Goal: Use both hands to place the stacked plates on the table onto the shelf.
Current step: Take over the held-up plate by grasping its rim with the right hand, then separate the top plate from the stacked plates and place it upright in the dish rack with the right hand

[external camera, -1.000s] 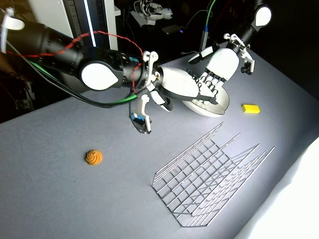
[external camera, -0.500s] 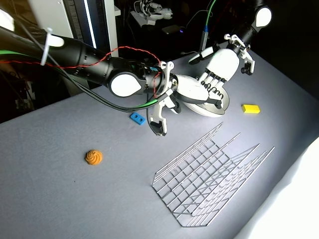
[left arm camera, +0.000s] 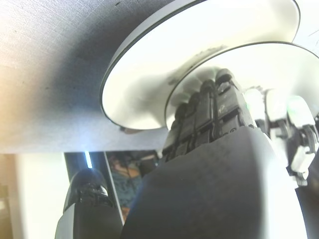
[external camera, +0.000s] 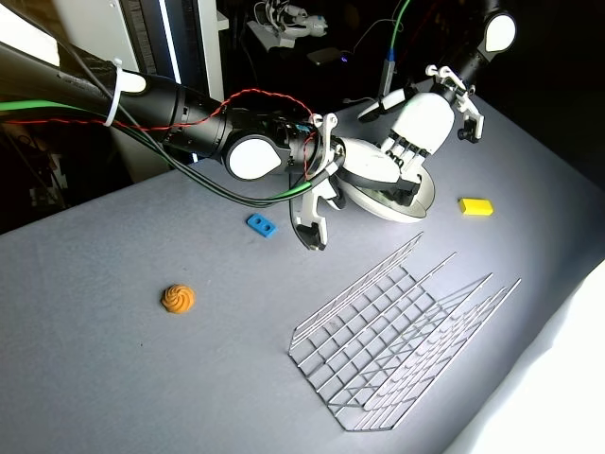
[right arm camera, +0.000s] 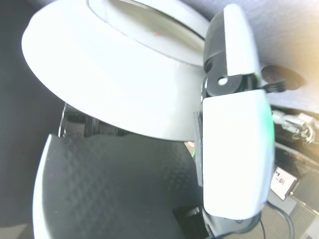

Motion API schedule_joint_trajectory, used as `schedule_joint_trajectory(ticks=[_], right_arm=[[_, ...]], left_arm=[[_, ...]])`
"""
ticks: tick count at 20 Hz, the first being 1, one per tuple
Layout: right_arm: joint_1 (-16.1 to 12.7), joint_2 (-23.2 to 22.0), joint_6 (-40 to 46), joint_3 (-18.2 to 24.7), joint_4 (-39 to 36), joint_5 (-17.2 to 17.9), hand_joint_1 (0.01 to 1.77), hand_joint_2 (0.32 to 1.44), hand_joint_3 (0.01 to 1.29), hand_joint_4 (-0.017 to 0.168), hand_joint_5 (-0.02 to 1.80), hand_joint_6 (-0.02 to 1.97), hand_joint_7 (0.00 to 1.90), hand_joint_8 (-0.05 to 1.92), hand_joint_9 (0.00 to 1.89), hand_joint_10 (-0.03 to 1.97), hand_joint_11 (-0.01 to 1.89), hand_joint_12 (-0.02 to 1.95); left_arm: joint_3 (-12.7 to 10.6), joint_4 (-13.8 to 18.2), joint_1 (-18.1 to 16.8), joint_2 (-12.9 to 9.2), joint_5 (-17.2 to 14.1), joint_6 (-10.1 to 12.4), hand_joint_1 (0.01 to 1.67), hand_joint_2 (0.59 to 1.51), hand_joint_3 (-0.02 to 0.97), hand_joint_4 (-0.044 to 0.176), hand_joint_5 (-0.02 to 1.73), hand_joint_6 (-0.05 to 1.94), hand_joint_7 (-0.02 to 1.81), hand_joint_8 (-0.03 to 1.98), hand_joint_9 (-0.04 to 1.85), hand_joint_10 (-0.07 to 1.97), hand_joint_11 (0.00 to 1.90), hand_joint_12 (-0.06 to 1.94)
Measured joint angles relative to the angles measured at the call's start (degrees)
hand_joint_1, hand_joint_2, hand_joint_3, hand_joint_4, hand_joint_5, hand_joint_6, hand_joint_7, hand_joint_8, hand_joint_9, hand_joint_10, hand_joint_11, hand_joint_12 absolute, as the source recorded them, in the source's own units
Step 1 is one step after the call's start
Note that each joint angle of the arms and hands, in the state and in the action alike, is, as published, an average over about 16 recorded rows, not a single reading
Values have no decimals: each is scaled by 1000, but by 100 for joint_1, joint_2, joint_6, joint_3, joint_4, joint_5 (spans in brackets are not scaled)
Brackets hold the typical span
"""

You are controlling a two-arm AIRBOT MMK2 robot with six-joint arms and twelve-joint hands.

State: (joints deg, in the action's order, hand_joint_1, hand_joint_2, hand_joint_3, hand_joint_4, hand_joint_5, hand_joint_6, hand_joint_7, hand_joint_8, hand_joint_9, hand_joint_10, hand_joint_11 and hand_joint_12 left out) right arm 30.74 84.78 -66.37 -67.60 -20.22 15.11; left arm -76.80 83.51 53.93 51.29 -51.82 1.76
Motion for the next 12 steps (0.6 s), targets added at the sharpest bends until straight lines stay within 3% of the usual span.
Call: schedule_joint_trajectory(ticks=[7,12], right_arm=[[-58,24,-39,-57,-27,115,1140,920,19,-2,859,214,885,130,897,128,603,1033],[-111,25,-45,-73,-25,187,1169,906,14,-4,915,388,971,275,979,446,759,1026]], left_arm=[[22,-127,-9,-47,-5,1,23,1017,8,-5,-3,-21,-7,-19,19,4,17,-18],[96,-224,-183,-271,-25,42,23,1021,8,-4,-1,-10,2,-17,21,8,17,-18]])
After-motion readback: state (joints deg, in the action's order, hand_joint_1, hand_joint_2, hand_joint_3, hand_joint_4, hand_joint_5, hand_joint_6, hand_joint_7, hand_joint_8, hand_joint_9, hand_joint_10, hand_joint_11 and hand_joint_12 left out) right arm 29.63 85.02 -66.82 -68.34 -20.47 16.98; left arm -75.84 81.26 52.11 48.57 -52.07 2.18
